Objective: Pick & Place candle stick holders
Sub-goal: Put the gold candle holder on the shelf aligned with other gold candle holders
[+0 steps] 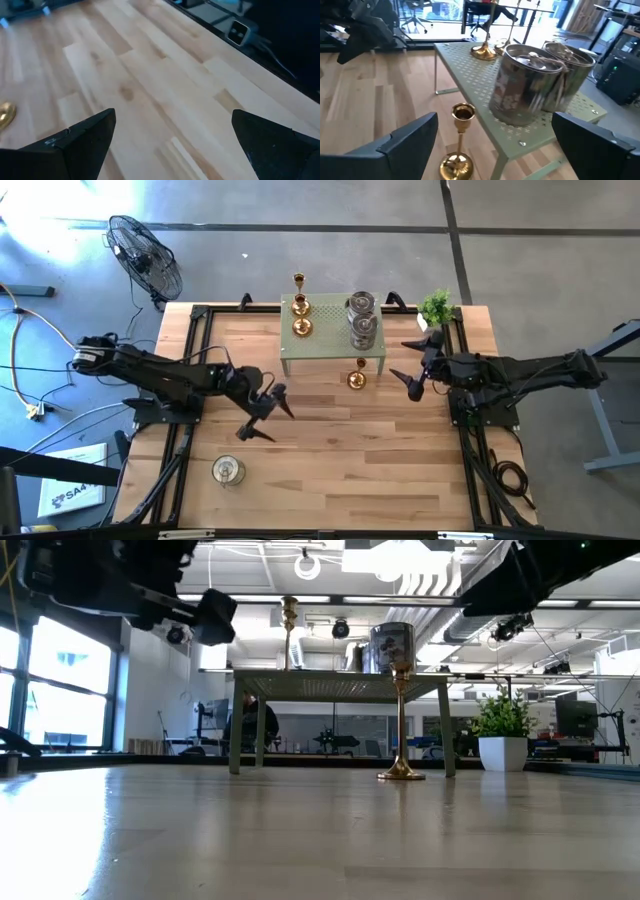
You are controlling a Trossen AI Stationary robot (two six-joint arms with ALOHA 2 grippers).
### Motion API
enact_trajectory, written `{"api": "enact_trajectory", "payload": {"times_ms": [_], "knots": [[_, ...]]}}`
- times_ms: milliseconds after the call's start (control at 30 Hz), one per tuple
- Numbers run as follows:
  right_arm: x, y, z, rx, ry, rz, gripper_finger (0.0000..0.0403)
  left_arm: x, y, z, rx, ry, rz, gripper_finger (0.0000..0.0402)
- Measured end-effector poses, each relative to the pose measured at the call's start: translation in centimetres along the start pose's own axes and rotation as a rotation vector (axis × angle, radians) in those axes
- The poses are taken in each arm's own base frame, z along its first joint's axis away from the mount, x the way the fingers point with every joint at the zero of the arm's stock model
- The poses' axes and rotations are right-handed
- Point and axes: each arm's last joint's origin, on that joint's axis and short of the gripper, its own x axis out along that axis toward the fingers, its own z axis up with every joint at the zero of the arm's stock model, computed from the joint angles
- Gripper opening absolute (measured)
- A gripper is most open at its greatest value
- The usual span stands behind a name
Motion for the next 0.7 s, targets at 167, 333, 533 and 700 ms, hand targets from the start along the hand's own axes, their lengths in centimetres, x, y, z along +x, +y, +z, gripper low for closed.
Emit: {"api": "enact_trajectory", "payload": {"times_ms": [167, 333, 533, 700], "knots": [[-0.2, 0.5, 0.0, -0.006, -0.005, 0.041, 0.0385, 0.6, -1.3, 0.8, 0.046, 0.013, 0.026, 0.0392], [-0.5, 1.2, 0.0, -0.013, -0.005, 0.204, 0.0385, 0.8, -1.9, 1.0, 0.036, 0.017, 0.026, 0.0392], [-1.0, 2.3, 0.0, 0.002, -0.003, 0.481, 0.0385, 0.8, -1.9, 1.0, -0.072, 0.015, 0.030, 0.0392], [-1.5, 3.0, 0.0, 0.043, 0.019, 0.628, 0.0385, 0.8, -1.9, 1.0, -0.129, 0.013, 0.026, 0.0392]]}}
